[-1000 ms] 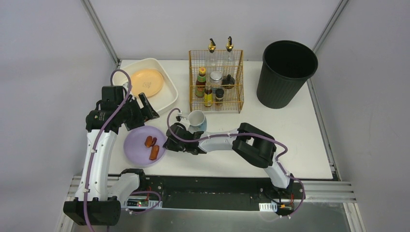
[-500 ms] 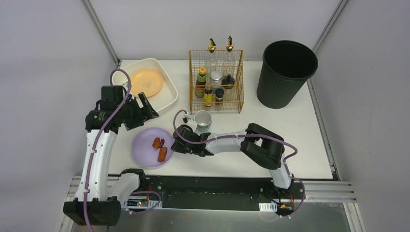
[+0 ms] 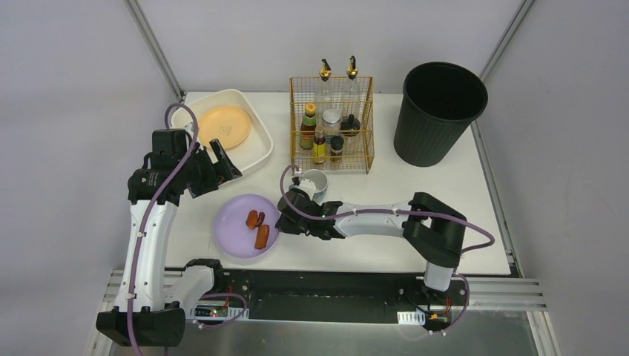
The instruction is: Clear the kitchen counter
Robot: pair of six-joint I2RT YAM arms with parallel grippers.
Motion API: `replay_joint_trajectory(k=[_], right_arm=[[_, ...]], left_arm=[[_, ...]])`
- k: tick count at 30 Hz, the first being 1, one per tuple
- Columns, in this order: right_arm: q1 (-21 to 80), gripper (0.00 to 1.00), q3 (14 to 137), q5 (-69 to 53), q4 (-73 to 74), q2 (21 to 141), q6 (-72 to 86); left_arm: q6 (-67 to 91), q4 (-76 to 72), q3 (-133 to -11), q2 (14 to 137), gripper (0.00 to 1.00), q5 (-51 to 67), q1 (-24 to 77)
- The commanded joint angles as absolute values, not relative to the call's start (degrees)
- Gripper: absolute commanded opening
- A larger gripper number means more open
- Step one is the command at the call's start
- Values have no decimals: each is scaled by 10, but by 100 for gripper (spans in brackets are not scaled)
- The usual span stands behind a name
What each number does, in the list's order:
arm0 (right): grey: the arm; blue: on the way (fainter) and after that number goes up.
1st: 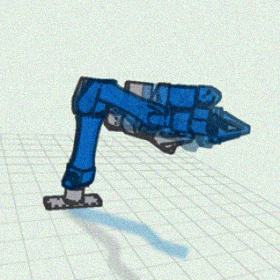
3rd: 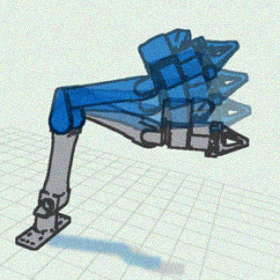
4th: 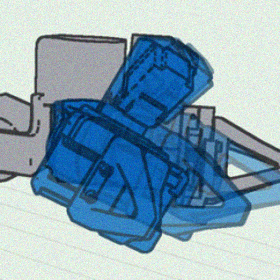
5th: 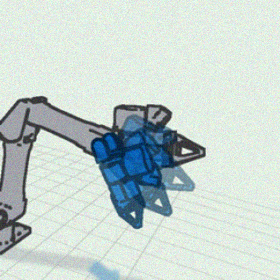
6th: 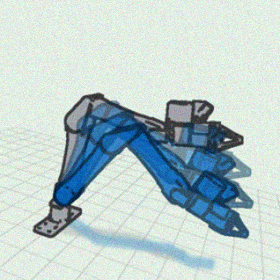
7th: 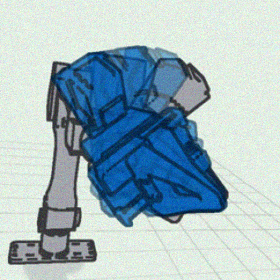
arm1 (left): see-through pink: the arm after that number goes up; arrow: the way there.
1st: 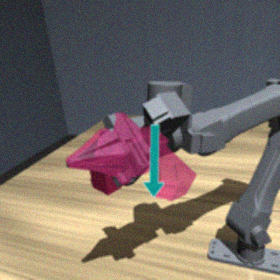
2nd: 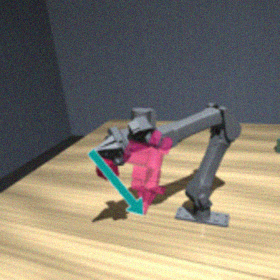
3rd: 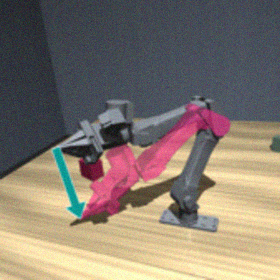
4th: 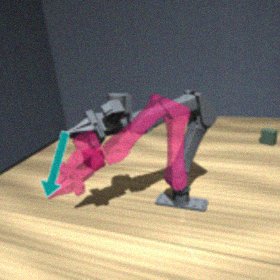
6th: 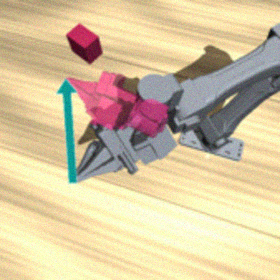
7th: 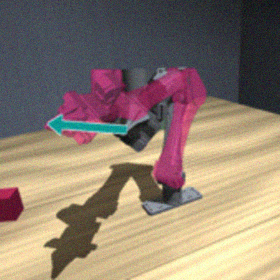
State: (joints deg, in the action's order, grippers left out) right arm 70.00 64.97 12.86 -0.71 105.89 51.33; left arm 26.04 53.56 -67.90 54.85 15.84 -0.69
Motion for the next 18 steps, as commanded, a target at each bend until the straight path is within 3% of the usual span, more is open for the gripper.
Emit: replay_joint_trajectory(k=[1,18], right_arm=[[699,0,640,135,-6,976,496],[662,0,636,108,234,746,424]], left_arm=[[244,550,-701,544,80,144,-2],[242,556,-723,561,80,153,-2]])
